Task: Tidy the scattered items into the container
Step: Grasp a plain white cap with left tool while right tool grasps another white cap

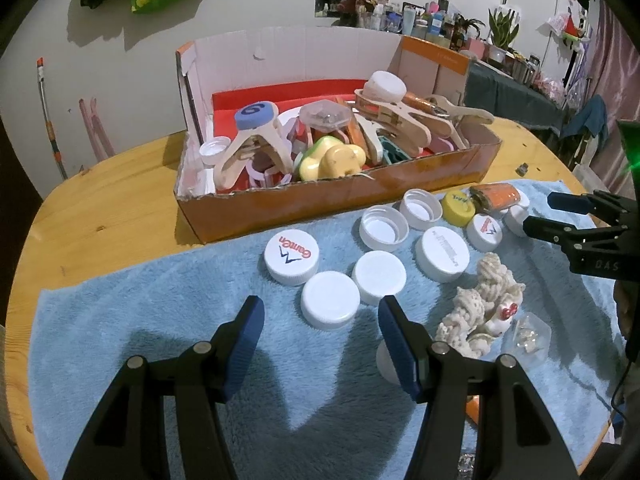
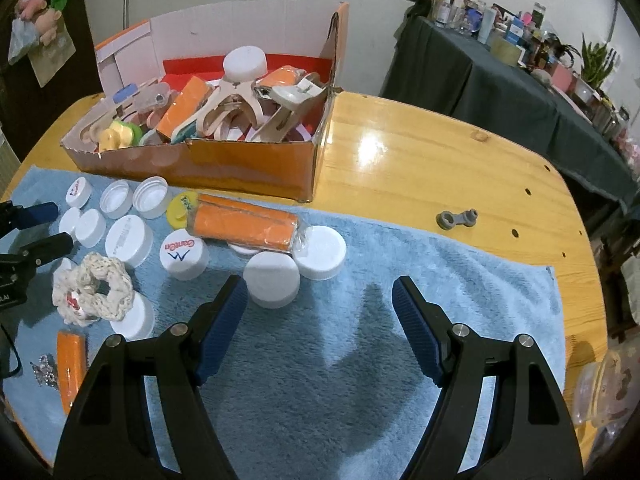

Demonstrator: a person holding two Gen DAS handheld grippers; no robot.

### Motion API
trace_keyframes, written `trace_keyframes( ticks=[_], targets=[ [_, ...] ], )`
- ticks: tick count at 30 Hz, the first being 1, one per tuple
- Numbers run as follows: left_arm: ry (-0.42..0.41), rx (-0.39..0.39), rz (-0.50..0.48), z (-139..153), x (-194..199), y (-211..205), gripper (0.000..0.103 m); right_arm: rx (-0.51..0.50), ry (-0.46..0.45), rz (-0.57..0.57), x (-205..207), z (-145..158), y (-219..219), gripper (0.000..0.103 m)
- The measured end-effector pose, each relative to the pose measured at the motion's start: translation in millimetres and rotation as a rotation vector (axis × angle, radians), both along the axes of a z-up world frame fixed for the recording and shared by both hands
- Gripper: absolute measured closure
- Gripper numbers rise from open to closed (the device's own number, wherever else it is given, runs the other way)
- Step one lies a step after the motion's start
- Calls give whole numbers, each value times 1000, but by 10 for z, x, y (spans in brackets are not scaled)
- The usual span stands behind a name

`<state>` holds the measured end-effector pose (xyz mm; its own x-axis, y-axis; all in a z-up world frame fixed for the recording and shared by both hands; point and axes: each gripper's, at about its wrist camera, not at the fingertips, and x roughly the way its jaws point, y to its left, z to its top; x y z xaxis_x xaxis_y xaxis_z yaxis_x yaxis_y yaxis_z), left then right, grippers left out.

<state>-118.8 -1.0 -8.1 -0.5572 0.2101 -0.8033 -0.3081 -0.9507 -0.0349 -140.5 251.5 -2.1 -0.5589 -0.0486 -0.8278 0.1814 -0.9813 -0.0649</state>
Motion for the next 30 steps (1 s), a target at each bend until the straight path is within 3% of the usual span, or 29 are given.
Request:
trace_keyframes(
  ticks=[6, 12, 24, 30],
  targets=[
    [-10, 7, -1, -25, -12, -9, 41, 15, -3, 23, -9, -42, -100, 30],
    [-22, 15, 0, -41, -37, -12, 45, 9, -29, 33, -39, -111, -145, 41],
    [-26, 14, -2, -52, -36, -11, 51, -16, -35, 39, -59, -104, -130, 52],
    [-29, 19, 4, -51, -39, -22, 56, -17, -35, 44, -56, -99, -156, 62]
  ],
)
